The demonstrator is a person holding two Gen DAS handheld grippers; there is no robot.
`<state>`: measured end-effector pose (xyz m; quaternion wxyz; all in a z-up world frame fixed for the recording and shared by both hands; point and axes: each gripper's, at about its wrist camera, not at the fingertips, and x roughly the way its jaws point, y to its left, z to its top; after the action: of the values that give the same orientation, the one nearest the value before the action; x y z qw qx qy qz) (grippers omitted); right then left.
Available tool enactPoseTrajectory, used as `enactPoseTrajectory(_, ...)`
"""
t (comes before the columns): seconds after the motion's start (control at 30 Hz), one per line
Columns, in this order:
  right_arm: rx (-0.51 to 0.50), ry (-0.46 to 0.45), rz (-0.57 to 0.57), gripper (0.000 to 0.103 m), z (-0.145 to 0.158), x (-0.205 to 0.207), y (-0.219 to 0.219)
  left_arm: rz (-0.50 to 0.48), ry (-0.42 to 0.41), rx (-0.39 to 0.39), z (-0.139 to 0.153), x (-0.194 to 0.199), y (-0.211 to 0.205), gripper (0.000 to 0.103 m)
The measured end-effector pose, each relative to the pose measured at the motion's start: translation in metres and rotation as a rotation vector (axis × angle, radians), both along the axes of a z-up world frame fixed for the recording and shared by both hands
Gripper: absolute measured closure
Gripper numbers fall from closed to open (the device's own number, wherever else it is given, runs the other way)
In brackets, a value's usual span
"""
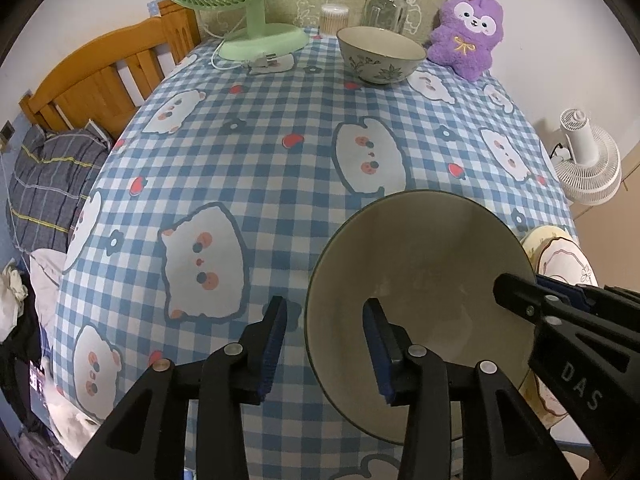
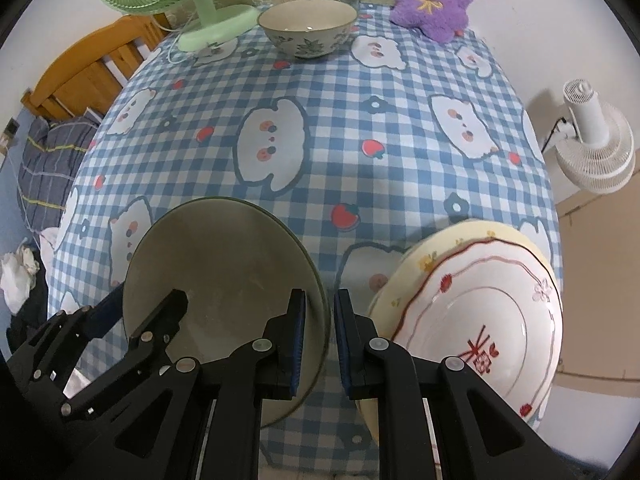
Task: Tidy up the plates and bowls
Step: 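Lower the bowl near the plate stack and open both grippers, then move both grippers to the last bowl beside the glass jar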
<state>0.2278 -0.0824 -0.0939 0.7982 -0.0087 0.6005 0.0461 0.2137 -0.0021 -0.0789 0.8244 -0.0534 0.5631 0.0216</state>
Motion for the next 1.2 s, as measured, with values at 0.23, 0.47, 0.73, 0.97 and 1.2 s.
enactPoseTrajectory(0.23,0.084,-0.056,-0.024,0.085,0.019,-0.003,-0.011,-0.039,-0.037,0.019,0.018,0.000,-0.006,0.044)
enactPoseTrajectory(0.47,0.123,-0.101,0.002,0.085,0.040,-0.002,-0.009,-0.071,-0.085,0.035,0.042,0.004,-0.011,0.035)
enactPoseTrajectory(0.73,0.134,-0.174,0.034,0.072,0.070,-0.001,-0.008,-0.073,-0.142,0.048,0.073,0.008,-0.017,0.032)
enactPoseTrajectory(0.97,0.134,-0.257,0.035,0.046,0.096,0.001,-0.011,-0.056,-0.186,0.050,0.095,0.014,-0.016,0.032)
enactPoseTrajectory(1.2,0.118,-0.339,0.021,0.028,0.123,0.008,-0.012,-0.034,-0.231,0.072,0.120,0.025,-0.015,0.032)
